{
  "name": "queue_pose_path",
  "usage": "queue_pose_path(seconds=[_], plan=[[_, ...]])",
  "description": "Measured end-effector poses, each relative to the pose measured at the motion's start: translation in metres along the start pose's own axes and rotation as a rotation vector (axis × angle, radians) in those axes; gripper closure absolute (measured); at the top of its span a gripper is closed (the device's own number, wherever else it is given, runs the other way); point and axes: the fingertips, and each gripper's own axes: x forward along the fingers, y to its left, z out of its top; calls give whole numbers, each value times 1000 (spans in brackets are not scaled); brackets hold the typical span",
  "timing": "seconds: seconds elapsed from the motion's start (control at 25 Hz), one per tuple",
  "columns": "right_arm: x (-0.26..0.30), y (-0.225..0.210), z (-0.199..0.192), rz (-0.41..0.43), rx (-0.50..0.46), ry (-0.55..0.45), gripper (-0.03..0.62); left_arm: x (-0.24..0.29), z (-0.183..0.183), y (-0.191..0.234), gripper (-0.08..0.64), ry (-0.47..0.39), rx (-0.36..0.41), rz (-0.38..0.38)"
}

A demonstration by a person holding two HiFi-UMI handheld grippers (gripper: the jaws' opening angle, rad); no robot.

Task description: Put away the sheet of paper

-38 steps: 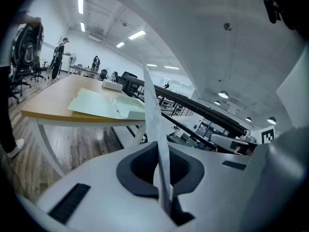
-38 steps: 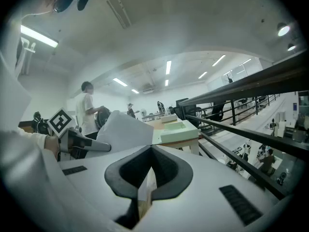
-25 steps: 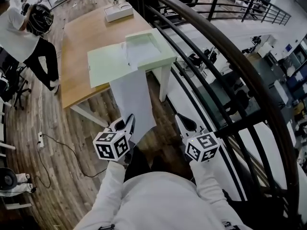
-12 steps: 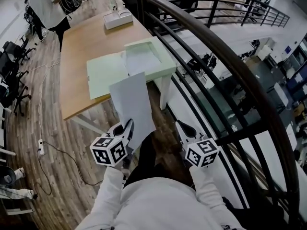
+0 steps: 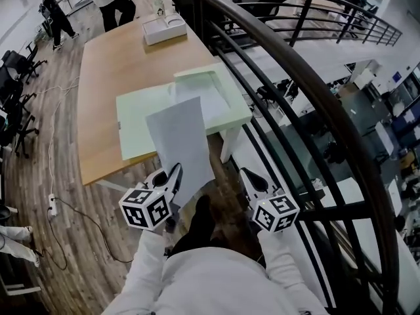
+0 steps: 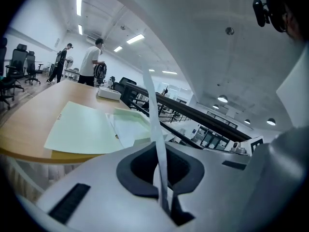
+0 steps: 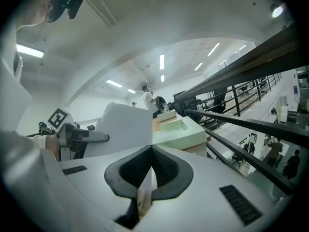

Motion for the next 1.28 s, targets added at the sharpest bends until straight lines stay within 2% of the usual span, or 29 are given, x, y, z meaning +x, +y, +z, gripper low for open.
queue_pose_path(seconds=[0.2, 0.56, 0.76, 1.28], plan=[[43, -17, 22, -2, 6, -6, 566, 29, 29, 23, 543, 6, 6, -10], [104, -37, 62, -23, 3, -22, 566, 68, 83, 58, 543, -3, -32, -54], [134, -43, 79, -35, 2, -30, 566, 88, 116, 77, 543, -21, -21, -86], [161, -63, 106, -80, -7, -41, 566, 128, 166, 95, 543, -60, 19, -139]])
